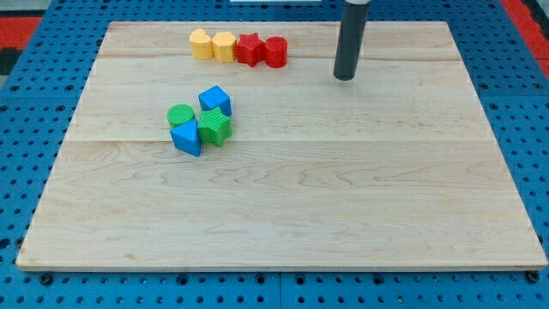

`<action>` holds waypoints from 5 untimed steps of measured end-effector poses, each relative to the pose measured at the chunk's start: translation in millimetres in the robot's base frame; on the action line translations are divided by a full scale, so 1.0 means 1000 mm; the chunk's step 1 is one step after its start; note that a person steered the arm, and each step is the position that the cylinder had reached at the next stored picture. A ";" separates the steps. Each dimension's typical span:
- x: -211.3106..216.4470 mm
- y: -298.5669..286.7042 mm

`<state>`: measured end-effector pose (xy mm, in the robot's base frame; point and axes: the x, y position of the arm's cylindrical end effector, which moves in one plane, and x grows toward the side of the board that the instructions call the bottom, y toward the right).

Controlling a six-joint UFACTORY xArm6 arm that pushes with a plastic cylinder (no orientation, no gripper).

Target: Move the red blocks and the yellow hexagon away from each other

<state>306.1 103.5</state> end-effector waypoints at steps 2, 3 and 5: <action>-0.112 -0.020; -0.112 -0.054; -0.113 -0.226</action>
<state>193.3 -122.4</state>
